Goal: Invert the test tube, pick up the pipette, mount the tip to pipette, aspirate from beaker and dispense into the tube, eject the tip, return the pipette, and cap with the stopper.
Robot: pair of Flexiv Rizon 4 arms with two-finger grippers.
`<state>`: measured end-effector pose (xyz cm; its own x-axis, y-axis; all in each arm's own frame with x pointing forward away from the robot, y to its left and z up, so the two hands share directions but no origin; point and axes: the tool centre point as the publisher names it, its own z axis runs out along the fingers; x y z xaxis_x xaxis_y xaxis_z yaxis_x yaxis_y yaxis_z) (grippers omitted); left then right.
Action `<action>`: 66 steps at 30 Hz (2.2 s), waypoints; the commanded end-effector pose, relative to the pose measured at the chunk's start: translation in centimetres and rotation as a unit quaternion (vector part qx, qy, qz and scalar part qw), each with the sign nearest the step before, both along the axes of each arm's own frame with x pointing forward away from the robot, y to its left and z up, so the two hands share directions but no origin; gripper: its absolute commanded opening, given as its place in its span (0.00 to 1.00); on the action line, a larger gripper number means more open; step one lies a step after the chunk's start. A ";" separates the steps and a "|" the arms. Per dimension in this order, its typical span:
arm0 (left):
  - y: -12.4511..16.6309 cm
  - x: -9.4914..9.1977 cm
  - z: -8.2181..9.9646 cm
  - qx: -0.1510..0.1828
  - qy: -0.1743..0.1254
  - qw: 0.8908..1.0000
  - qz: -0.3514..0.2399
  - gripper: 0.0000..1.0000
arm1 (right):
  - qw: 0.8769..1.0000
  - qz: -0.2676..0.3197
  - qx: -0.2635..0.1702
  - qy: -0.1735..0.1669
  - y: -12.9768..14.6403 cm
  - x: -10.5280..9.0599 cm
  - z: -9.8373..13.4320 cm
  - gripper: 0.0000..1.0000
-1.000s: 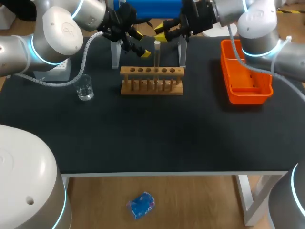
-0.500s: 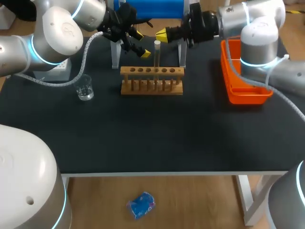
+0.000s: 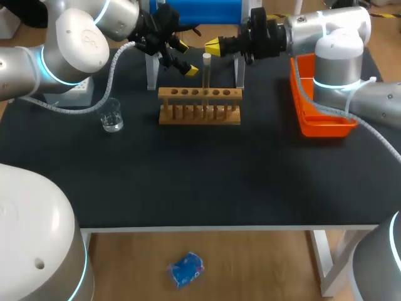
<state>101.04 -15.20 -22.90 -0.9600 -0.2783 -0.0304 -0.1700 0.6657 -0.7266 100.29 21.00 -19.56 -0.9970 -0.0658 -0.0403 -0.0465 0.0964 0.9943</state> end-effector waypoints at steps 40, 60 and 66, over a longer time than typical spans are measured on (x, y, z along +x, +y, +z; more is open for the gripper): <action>0.0 0.0 0.1 0.001 0.001 1.000 0.000 1.00 | 0.999 0.014 0.035 0.029 0.8 2.2 -2.9 0.00; 0.0 0.0 0.1 0.001 0.001 1.000 0.000 1.00 | 0.998 0.016 0.047 0.045 0.8 2.3 -3.9 0.00; 0.0 0.0 0.1 0.001 0.001 1.000 0.000 1.00 | 0.998 0.015 0.040 0.051 0.9 2.2 -4.3 0.00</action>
<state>101.04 -15.20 -22.90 -0.9600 -0.2783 -0.0303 -0.1700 0.6657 -0.7266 102.34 21.89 -22.73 -0.9944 -0.0917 0.0529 0.0521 0.0106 0.9986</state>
